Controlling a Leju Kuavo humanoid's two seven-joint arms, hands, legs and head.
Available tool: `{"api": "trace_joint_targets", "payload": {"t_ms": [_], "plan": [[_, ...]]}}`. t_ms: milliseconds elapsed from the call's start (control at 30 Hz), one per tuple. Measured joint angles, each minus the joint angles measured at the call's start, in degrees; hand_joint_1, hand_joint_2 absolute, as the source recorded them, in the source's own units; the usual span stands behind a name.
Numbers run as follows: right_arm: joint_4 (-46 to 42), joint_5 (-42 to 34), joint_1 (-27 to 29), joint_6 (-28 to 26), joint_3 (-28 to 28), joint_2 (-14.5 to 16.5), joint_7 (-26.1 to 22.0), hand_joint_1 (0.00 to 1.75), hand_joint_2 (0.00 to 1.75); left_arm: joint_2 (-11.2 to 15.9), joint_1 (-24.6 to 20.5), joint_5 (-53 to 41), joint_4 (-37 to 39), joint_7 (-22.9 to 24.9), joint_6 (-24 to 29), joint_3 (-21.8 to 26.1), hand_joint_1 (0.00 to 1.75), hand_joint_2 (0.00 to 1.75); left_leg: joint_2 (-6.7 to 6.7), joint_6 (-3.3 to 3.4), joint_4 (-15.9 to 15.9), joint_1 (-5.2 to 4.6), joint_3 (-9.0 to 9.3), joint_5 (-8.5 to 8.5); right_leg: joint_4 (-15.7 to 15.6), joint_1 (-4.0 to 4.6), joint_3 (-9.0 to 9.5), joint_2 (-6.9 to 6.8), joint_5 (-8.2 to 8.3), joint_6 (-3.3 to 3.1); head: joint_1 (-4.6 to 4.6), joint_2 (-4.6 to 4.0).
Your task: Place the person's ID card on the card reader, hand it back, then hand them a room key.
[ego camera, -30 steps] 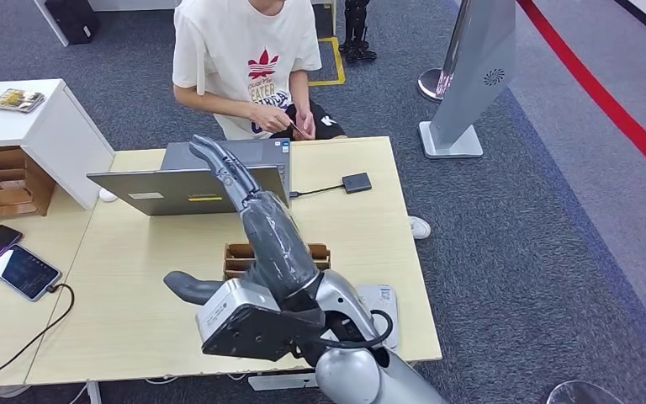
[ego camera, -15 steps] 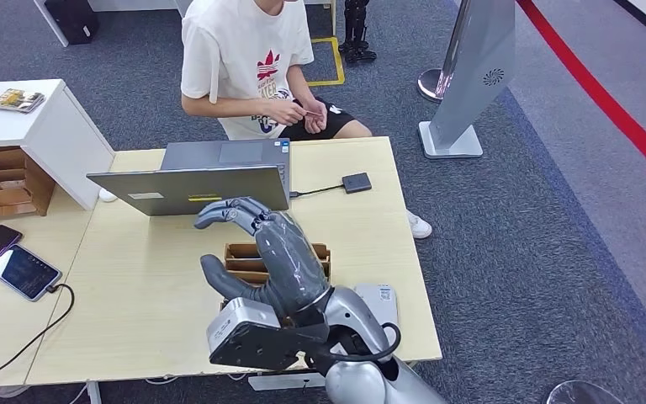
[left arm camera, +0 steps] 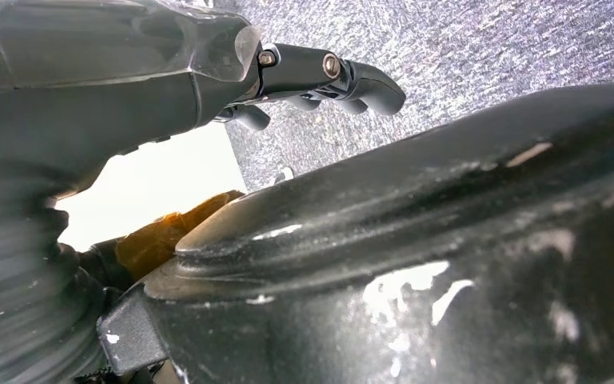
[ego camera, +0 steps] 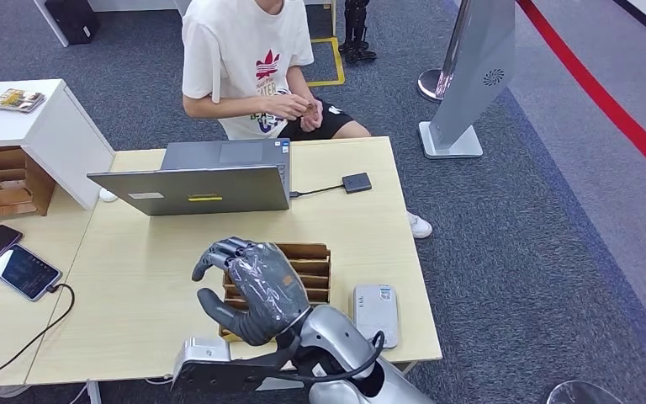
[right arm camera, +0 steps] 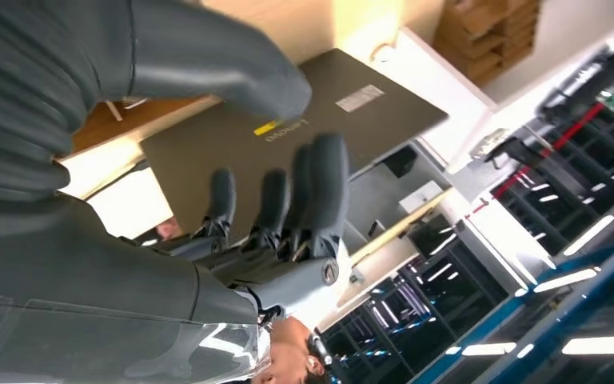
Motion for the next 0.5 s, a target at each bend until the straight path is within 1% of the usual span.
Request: {"api": "trace_joint_targets", "payload": {"t_ms": [100, 333, 433, 500], "plan": [[1.3, 2.8, 0.0, -0.5, 0.3, -0.2, 0.9, 1.34, 1.75, 0.0, 0.0, 0.0, 0.0, 0.0, 0.0, 0.0, 0.0, 1.75, 0.0, 0.0, 0.0, 0.0, 0.0, 0.0, 0.0, 0.0, 0.0, 0.0, 0.0, 0.0, 0.0, 0.0], [3.7, 7.7, -0.2, -1.0, 0.5, -1.1, 2.6, 1.33, 1.75, 0.0, 0.0, -0.1, 0.0, 0.4, -0.2, 0.0, 0.0, 1.75, 0.0, 0.0, 0.0, 0.0, 0.0, 0.0, 0.0, 0.0, -0.01, 0.0, 0.0, 0.0, 0.0, 0.0], [5.2, 8.5, -1.4, -0.9, 0.5, -1.7, 2.7, 1.27, 1.75, 0.0, -0.1, -0.1, 0.0, 0.5, -0.2, -0.1, 0.0, 1.75, 0.01, 0.0, 0.0, 0.0, 0.01, 0.0, 0.0, 0.0, 0.0, 0.01, 0.0, 0.0, -0.01, 0.0], [6.2, 8.7, -2.3, -0.9, 0.3, -2.1, 2.5, 1.19, 1.75, 0.0, -0.1, -0.1, 0.0, 0.5, -0.2, -0.1, 0.0, 1.75, 0.01, 0.01, 0.0, 0.0, 0.01, 0.01, 0.0, 0.0, 0.0, 0.01, 0.01, 0.0, 0.0, 0.0]]}}
